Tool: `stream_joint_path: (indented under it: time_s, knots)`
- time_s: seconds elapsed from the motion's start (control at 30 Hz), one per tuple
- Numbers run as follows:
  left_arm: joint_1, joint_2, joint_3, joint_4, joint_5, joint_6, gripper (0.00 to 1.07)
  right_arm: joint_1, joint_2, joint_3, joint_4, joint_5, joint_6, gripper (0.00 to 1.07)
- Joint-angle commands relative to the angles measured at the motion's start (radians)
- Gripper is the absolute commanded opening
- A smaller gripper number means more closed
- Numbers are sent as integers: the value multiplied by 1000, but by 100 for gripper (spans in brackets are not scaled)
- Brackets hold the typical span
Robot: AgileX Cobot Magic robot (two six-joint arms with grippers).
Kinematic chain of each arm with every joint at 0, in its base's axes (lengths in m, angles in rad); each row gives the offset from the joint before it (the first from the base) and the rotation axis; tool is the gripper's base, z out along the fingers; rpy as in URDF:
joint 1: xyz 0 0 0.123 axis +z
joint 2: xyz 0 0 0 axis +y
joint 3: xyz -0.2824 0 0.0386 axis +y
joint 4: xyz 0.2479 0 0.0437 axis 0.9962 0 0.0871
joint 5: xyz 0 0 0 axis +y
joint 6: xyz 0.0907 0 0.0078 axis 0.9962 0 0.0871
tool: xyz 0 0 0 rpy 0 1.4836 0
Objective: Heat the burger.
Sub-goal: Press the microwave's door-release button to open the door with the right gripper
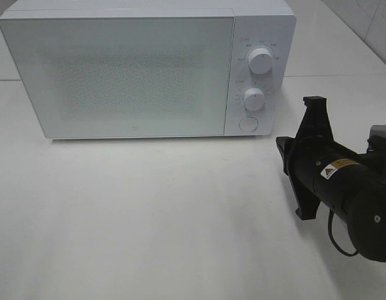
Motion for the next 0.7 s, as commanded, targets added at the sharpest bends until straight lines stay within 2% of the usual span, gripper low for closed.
stream_joint_path:
  time_s: [0.03,0.53,0.7]
  knots:
    - [0,-15,1,-6,2,1,100,-3,37,-29,-1,29,8,0]
    - [0,-15,1,-6,2,1,100,-4,171,-154,4,24,6,0]
    - [0,-15,1,-6,2,1,100,-40,221,-215,-1,25,4,0]
